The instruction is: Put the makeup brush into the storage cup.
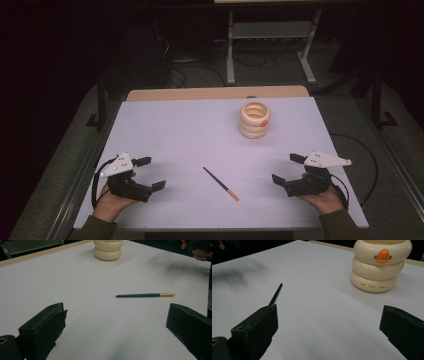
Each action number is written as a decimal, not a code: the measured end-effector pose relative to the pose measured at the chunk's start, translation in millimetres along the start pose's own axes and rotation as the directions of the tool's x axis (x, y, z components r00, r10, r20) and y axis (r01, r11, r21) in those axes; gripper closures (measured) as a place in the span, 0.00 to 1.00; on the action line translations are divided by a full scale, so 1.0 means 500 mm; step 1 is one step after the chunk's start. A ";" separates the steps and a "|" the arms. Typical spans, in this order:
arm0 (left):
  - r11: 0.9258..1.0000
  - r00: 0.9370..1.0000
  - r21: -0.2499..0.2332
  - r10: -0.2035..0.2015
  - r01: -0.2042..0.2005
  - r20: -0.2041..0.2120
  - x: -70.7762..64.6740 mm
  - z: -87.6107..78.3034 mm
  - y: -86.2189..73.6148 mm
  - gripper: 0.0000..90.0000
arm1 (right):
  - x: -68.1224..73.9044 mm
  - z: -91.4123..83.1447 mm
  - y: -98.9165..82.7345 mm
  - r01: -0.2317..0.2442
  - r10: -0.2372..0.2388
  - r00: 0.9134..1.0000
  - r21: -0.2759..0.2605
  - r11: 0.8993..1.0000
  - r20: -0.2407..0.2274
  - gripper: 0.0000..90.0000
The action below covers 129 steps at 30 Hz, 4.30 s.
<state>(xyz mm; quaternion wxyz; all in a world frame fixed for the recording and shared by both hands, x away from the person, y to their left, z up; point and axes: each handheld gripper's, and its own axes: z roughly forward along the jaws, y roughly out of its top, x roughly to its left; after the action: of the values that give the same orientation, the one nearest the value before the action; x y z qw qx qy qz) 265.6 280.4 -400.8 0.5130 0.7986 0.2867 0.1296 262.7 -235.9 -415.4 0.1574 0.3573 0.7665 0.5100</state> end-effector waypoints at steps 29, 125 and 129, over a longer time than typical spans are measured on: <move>1.000 1.000 -0.028 0.014 -0.013 0.026 0.006 0.022 0.035 0.02 | -0.004 -0.001 0.002 -0.001 0.001 1.000 -0.010 1.000 0.006 0.01; 0.993 0.981 0.036 0.102 -0.109 0.163 -0.014 0.157 0.116 0.02 | -0.002 0.007 0.003 -0.001 0.001 1.000 -0.001 1.000 0.009 0.01; 0.993 0.980 0.040 0.102 -0.111 0.169 -0.017 0.162 0.120 0.02 | -0.002 0.008 0.003 0.000 0.000 1.000 0.000 1.000 0.009 0.01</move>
<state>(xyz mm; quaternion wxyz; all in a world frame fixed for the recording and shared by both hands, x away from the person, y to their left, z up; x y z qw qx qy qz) 319.1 196.4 -382.0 0.5079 0.8332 0.2026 0.0825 266.1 -233.6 -415.7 0.1610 0.3596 0.7656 0.5086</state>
